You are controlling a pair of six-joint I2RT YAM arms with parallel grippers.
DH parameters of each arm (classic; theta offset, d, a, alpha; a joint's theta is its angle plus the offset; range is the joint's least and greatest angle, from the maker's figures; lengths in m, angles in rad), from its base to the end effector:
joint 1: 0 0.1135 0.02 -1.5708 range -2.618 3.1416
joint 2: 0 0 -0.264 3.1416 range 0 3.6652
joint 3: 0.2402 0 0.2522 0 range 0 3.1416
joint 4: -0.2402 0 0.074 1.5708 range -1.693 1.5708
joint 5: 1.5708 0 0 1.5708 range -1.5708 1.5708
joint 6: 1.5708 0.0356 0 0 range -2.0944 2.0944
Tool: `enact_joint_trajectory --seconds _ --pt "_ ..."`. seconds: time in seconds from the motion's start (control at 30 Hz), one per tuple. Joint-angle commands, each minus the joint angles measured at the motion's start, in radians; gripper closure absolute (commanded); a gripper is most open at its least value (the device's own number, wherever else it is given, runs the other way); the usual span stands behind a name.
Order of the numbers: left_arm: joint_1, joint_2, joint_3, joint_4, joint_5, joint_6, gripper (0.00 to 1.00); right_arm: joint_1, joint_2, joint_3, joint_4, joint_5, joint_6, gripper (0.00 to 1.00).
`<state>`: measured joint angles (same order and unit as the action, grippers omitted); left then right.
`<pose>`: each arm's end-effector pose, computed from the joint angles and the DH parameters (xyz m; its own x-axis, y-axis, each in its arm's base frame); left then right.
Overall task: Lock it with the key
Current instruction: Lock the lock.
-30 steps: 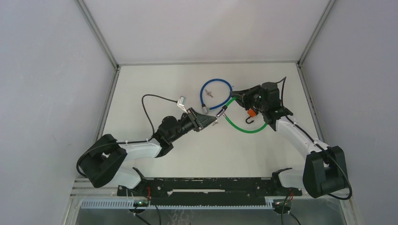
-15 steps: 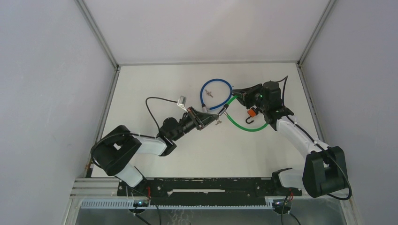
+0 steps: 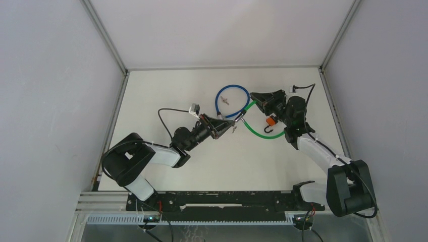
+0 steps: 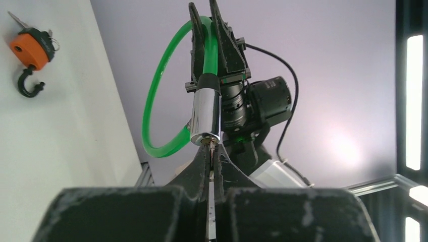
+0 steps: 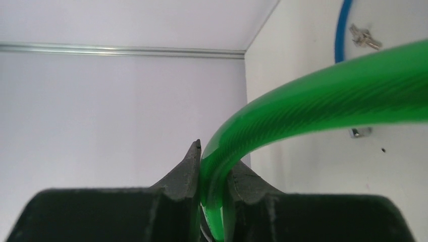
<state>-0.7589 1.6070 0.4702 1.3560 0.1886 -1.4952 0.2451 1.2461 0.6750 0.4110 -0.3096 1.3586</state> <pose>0.2083 -0.2067 0.2040 -0.7945 -0.5964 -0.1144 0.2184 -0.1049 -0.9702 0.2698 0.0787 0.2646 -0.5437 0.8238 -0.1604 0.0411 0.2170 0.9753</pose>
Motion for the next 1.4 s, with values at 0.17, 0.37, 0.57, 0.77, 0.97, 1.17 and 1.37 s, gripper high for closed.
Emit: enact_joint_trajectory --seconds 0.17,0.37,0.57,0.77,0.97,1.17,1.37 --pt "0.009 -0.025 0.016 0.118 -0.095 -0.236 1.00 -0.002 -0.052 -0.063 0.418 -0.043 -0.048 1.00" --pt "0.004 -0.036 0.030 0.125 -0.107 -0.333 1.00 -0.004 -0.008 -0.054 0.466 -0.113 -0.063 1.00" --pt "-0.016 -0.040 0.076 0.130 -0.127 -0.378 1.00 0.012 0.068 -0.051 0.525 -0.152 -0.065 1.00" --pt "-0.058 -0.039 0.097 0.141 -0.185 -0.454 1.00 0.026 0.130 -0.058 0.641 -0.156 -0.066 1.00" --pt "-0.077 -0.033 0.108 0.146 -0.292 -0.575 1.00 0.040 0.193 -0.067 0.775 -0.135 -0.063 1.00" --pt "-0.077 0.026 0.136 0.146 -0.249 -0.602 0.89 0.033 0.204 -0.068 0.756 -0.149 -0.049 1.00" --pt "-0.059 -0.009 0.059 0.143 -0.255 -0.470 0.56 -0.001 0.120 -0.043 0.536 -0.168 -0.115 1.00"
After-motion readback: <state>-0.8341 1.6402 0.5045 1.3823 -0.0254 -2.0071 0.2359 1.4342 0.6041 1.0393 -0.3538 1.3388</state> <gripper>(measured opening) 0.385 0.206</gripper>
